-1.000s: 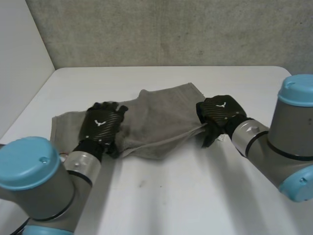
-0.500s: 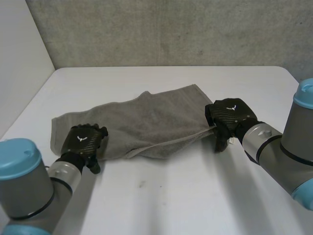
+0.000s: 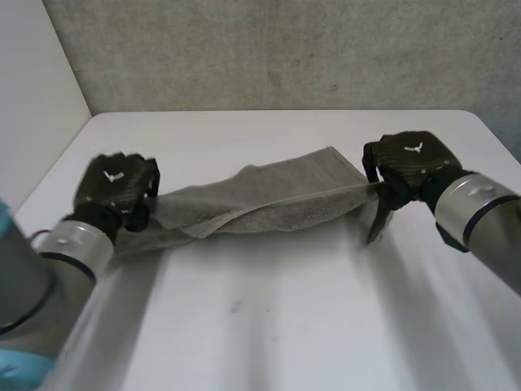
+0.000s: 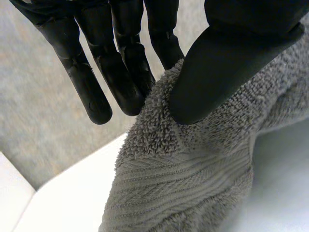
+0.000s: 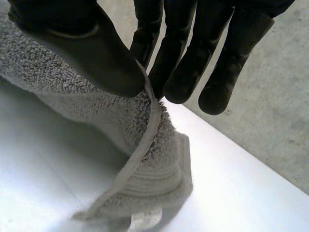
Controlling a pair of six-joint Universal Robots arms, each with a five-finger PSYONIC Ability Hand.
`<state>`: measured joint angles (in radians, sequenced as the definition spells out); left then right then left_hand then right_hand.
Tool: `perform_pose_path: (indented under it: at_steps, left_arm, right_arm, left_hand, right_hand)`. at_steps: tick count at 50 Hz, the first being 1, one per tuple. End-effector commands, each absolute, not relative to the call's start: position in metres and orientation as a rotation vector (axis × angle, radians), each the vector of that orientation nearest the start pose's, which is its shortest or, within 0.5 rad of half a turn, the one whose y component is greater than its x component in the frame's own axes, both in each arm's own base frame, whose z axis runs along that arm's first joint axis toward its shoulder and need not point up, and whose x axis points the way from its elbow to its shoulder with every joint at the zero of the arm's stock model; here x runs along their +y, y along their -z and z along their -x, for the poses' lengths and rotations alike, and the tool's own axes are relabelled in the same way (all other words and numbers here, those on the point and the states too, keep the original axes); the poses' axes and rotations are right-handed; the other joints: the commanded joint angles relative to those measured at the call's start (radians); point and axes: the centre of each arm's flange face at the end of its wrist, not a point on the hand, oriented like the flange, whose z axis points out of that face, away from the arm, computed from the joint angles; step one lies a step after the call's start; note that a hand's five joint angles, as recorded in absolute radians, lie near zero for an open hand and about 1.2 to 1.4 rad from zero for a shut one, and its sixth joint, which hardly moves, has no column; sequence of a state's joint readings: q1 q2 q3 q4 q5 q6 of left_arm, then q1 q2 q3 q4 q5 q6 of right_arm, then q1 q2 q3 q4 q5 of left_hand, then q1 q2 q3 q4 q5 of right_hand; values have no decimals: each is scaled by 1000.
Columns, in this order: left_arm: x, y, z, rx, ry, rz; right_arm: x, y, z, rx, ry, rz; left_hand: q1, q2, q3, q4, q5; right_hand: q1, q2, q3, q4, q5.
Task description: Fold the towel.
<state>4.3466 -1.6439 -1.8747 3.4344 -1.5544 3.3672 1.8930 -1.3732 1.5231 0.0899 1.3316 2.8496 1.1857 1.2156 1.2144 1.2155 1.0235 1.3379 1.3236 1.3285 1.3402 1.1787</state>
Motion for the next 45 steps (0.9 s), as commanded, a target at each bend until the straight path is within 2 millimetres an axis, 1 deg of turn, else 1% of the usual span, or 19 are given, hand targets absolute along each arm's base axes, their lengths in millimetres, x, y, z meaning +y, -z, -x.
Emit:
perform_pose_path:
  at_steps: [1,3,5,6,8,12,16,17,19,20,22,24,30,32,33,37,38,41,45]
  left_arm:
    - [-214,-263,228,2372,2168,-822]
    - [-219,-262,229,2394,2161,-836]
    - [-241,-243,232,2456,2093,-842]
    - [-241,-243,232,2456,2093,-842]
    - [-268,-222,236,2490,2032,-836]
    - [-295,-204,244,2508,2006,-833]
    - [-336,-187,256,2465,2060,-827]
    - [-336,-187,256,2465,2060,-827]
    - [-363,-179,263,2391,2136,-795]
    - [-363,-179,263,2390,2136,-794]
    - [-373,-175,265,2366,2154,-766]
    - [-384,-172,264,2332,2158,-707]
    - [-376,-178,264,2324,2132,-660]
    - [-360,-194,261,2318,2133,-642]
    - [-360,-194,261,2318,2133,-642]
    - [-321,-206,259,2332,2122,-687]
    - [-321,-206,259,2332,2122,-687]
    - [-285,-206,262,2372,2090,-750]
    - [-269,-195,258,2418,2028,-773]
  right_arm:
    - [-258,-278,-246,2125,1752,916]
    - [-258,-280,-248,2114,1751,922]
    - [-258,-280,-250,2109,1746,930]
    - [-259,-278,-251,2109,1742,936]
    - [-262,-274,-253,2116,1731,937]
    - [-276,-260,-257,2136,1708,934]
    - [-295,-242,-262,2153,1697,917]
    - [-300,-236,-264,2157,1696,914]
    - [-305,-231,-265,2166,1699,909]
    - [-306,-227,-266,2174,1698,909]
    - [-306,-223,-268,2182,1693,910]
    - [-305,-221,-270,2190,1689,914]
    - [-304,-220,-269,2207,1698,911]
    - [-305,-220,-268,2206,1703,908]
    - [-306,-221,-267,2208,1706,905]
    - [-307,-221,-266,2210,1709,906]
    - [-307,-221,-266,2210,1709,906]
    - [-307,-219,-265,2215,1705,907]
    - [-306,-217,-265,2222,1694,910]
  left_hand:
    - [211,181,182,181,198]
    - [211,181,182,181,198]
    - [211,181,182,181,198]
    - [211,181,182,181,198]
    - [211,181,182,181,198]
    - [211,181,182,181,198]
    - [211,181,182,181,198]
    - [211,181,182,181,198]
    - [211,181,182,181,198]
    - [211,181,182,181,198]
    - [58,28,30,29,46]
    - [-765,-795,-794,-795,-778]
    - [-852,-882,-880,-882,-864]
    - [-864,-893,-892,-893,-876]
    - [-864,-893,-892,-893,-876]
    - [-858,-888,-886,-888,-870]
    - [-858,-888,-886,-887,-870]
    - [-823,-853,-851,-852,-835]
    - [-749,-779,-778,-779,-761]
  right_hand:
    - [58,73,68,56,43]
    - [58,73,68,56,43]
    - [58,73,68,56,43]
    - [58,73,68,56,43]
    - [58,73,68,56,43]
    - [58,73,68,56,43]
    - [58,73,68,56,43]
    - [58,73,68,56,43]
    - [58,73,68,56,43]
    - [58,73,68,56,43]
    - [58,73,68,56,43]
    - [58,73,68,56,43]
    - [58,73,68,56,43]
    - [58,73,68,56,43]
    - [58,73,68,56,43]
    - [58,73,68,56,43]
    - [58,73,68,56,43]
    - [58,73,68,56,43]
    - [58,73,68,56,43]
